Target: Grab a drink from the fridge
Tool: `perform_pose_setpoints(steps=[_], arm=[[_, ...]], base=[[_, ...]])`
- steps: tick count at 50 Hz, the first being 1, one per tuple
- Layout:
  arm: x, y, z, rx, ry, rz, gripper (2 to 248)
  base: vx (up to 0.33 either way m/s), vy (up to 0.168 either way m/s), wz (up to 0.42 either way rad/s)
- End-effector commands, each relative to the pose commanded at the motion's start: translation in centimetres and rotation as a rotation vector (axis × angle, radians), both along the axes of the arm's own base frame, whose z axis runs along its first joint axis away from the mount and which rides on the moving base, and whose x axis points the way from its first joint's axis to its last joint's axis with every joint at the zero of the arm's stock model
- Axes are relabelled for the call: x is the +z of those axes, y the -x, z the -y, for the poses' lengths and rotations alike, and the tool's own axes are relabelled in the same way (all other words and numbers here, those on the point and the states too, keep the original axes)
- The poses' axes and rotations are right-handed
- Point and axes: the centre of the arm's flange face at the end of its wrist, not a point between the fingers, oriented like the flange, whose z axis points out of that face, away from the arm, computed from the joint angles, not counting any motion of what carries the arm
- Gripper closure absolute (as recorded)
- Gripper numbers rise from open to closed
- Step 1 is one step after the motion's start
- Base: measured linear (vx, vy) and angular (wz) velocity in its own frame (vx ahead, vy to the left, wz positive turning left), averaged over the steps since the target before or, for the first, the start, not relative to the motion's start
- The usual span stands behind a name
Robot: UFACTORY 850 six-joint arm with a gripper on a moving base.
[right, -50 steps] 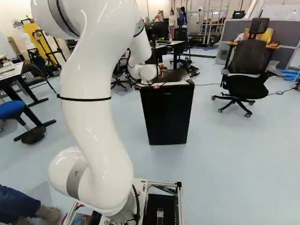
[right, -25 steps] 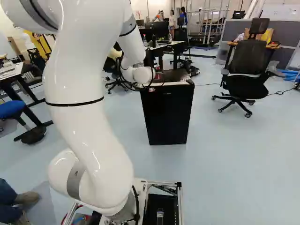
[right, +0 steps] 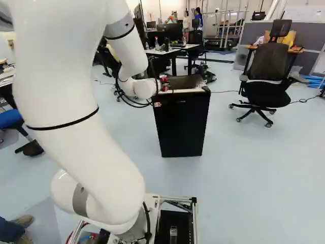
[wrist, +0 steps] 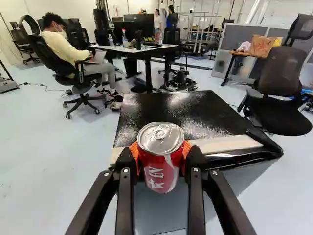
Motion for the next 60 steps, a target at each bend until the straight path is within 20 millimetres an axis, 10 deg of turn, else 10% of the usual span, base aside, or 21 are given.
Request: perform_pose_setpoints(steps=[30,60], arm=[[-2.3,10.3,-2.8,0.03,-0.014,-0.017,149],[-2.3,10.3,-2.8,0.03,-0.014,-0.017,149]], base=[[0.0,0.0,0.0],[-0.001,0.0,0.0]])
